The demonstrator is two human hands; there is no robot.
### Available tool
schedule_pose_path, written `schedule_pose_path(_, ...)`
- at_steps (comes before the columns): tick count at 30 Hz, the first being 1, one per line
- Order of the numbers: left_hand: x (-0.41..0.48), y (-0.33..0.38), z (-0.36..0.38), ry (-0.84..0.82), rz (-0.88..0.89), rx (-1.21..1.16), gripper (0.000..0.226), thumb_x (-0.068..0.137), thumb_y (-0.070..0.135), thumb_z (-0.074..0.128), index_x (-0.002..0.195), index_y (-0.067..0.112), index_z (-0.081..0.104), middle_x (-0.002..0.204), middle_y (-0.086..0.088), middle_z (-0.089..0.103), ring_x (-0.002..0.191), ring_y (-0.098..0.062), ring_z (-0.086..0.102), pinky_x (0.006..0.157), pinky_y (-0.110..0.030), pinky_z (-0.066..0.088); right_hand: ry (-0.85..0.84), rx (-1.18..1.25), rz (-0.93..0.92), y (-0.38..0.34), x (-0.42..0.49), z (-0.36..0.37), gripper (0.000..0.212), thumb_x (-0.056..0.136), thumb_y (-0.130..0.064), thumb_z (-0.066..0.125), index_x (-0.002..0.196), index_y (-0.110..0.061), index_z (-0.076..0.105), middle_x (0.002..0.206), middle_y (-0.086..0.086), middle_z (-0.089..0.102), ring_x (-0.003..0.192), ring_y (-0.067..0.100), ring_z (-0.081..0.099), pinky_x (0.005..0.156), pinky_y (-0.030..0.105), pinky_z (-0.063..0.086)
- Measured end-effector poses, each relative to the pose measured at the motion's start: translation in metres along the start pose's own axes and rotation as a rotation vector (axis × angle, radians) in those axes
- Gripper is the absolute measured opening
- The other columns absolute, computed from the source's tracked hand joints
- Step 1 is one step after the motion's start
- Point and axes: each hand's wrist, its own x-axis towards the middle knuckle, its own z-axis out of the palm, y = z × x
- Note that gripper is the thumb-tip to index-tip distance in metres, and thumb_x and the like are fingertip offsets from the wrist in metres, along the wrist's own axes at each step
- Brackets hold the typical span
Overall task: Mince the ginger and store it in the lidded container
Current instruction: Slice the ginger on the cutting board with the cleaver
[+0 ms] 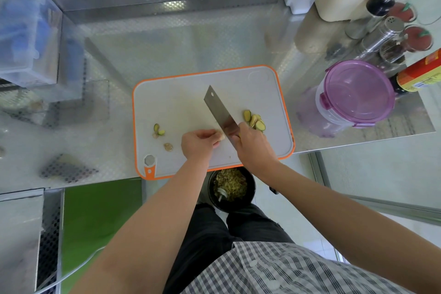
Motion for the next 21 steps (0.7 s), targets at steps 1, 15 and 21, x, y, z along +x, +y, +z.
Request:
schedule_pose_path(1, 0.000, 0.000, 0.000, 0.001, -0.002, -0.004, 0.015, 0.068, 0.000, 0.083, 0.068, 0.010, 0.071, 0.070, -0.007, 0.070, 0.057, -0.013, 0.068, 0.081, -0.042, 0.059, -0.007, -0.008, 0.002, 0.000, -0.001, 0.000, 0.019, 0.100, -0.028, 0.040, 0.097, -0.010, 0.040, 0.085, 0.009, 0.047, 0.076, 0.028, 0.043, 0.063, 0.035, 0.035)
schedule_pose_path(15, 0.003, 0.001, 0.000, -0.003, -0.001, 0.025, 0.018, 0.064, 0.006, 0.087, 0.062, 0.016, 0.072, 0.060, -0.001, 0.070, 0.063, -0.021, 0.070, 0.080, -0.047, 0.058, -0.057, -0.114, 0.093, -0.010, 0.001, 0.004, 0.005, 0.097, -0.009, 0.041, 0.094, -0.011, 0.037, 0.082, 0.008, 0.045, 0.072, 0.025, 0.043, 0.060, 0.033, 0.033)
schedule_pose_path(21, 0.005, -0.001, -0.002, -0.001, 0.025, 0.065, 0.019, 0.065, 0.005, 0.085, 0.064, 0.019, 0.072, 0.068, -0.004, 0.071, 0.069, -0.028, 0.071, 0.079, -0.045, 0.058, -0.054, -0.111, 0.112, -0.007, 0.007, 0.020, 0.015, 0.099, -0.018, 0.042, 0.108, -0.005, 0.044, 0.098, 0.014, 0.057, 0.088, 0.031, 0.057, 0.064, 0.034, 0.035)
